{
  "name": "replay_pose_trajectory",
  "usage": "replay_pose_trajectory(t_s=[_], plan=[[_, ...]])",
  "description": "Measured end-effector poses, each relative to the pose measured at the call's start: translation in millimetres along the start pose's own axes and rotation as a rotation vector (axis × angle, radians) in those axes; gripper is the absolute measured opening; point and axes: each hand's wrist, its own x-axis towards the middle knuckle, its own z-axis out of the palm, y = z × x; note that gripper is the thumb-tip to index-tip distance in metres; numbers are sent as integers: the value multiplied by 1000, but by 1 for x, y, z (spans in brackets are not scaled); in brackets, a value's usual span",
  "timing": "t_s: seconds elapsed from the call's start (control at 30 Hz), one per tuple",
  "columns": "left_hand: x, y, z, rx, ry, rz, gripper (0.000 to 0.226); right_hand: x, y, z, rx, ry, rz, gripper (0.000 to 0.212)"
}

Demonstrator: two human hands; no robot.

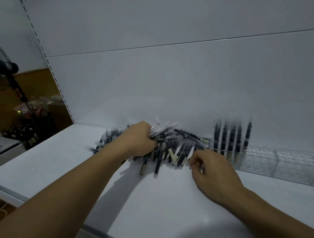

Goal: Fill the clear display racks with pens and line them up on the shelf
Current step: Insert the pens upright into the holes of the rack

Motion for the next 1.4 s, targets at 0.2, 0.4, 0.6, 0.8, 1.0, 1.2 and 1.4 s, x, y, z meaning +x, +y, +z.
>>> replay_pose_trajectory(t_s=[0.2, 0.4, 0.6, 0.8, 1.0, 1.2, 1.4], plan=[[-5, -8, -17, -169, 129, 25, 25, 0, 1, 2, 20, -4, 10, 13], [-3, -14, -9, -285, 99, 26, 24, -1, -8, 2, 214, 114, 19, 10], [-8, 7, 3, -368, 49, 117, 23, -4, -36, -8, 737, -37, 132, 31], [-16, 24, 11, -432, 87, 211, 28, 3, -41, -29, 861, -30, 64, 19], [-29, 28, 13, -733, 184, 333, 31, 6, -20, -78, 646, 127, 81, 25], [-29, 58, 32, -889, 149, 537, 31, -5, -1, -115, 1018, 346, 161, 14], [-37, 107, 54, -821, 148, 787, 13, -13, 11, -112, 1284, 370, 443, 31]])
